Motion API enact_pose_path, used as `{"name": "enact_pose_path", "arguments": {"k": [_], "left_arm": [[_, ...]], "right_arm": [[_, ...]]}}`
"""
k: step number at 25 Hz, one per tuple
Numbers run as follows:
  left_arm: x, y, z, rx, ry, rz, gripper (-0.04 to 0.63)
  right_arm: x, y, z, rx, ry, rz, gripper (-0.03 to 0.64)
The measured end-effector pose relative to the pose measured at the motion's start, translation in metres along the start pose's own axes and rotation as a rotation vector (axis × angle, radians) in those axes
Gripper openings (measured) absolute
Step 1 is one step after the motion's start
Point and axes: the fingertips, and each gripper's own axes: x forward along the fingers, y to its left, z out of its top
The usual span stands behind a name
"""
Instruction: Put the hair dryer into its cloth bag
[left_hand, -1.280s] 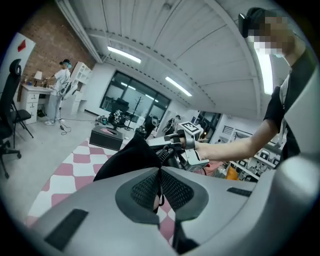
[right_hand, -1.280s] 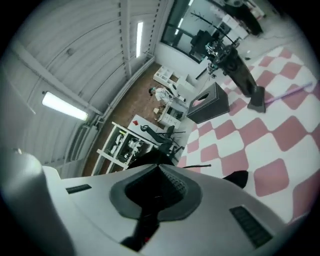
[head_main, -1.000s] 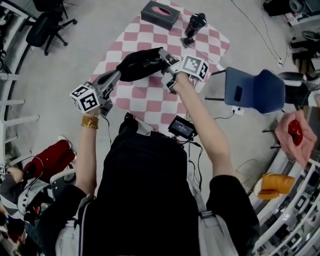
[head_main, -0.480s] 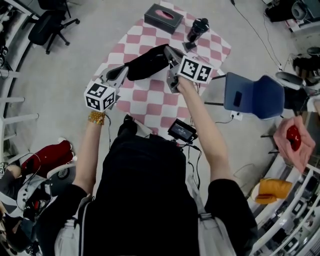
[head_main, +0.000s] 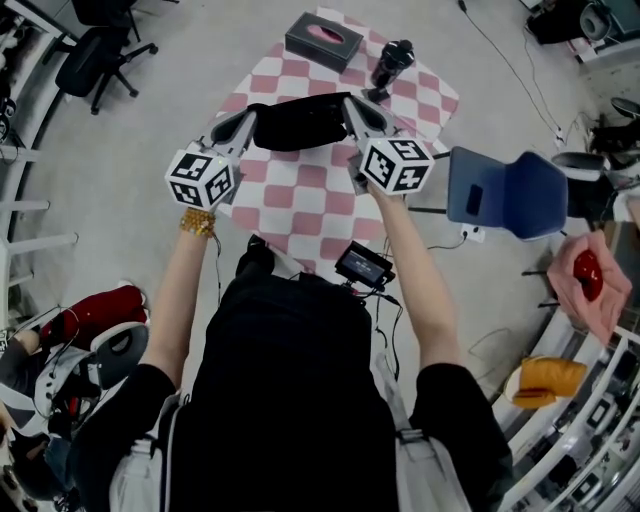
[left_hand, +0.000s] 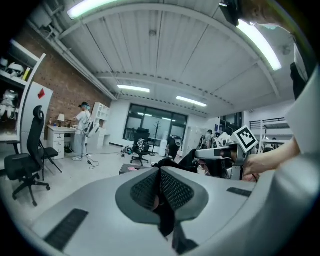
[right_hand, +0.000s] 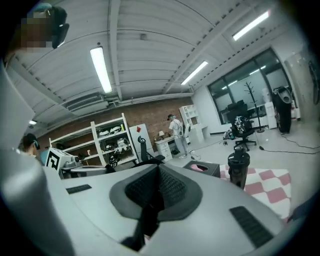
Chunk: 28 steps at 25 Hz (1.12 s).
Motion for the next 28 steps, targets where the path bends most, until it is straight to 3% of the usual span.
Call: {"name": "enact_pose_path", "arguments": {"k": [3, 7, 11, 16, 22, 28], "left_arm": [[0.029, 0.002, 0.009, 0.033, 0.027, -0.024, 0.02], [0.05, -0.002, 0.033, 0.058, -0.007, -0.037, 0.02], [0.068, -0.003, 0.012, 0.072, 0.006, -0.018, 0.02], [0.067, 0.006, -0.034, 0.078, 0.064, -0.009, 0.02], [0.019, -0.012, -0.087, 0.072, 0.129, -0.081, 0.02], [-0.013, -0.037, -0.122, 0.092, 0.161, -0.174, 0.02]], "right_arm": [[0.002, -0.019, 0.004, -0.017, 0.007, -0.046, 0.02], [-0.011, -0.032, 0.023, -0.086, -0.031, -0.103, 0.02], [-0.015, -0.042, 0.003, -0.119, -0.038, -0.165, 0.02], [-0.01, -0.033, -0.044, -0.137, 0.049, -0.179, 0.02], [-0.036, 0.012, -0.099, -0.112, 0.187, -0.164, 0.02], [-0.066, 0.038, -0.169, -0.174, 0.362, -0.119, 0.021]]}}
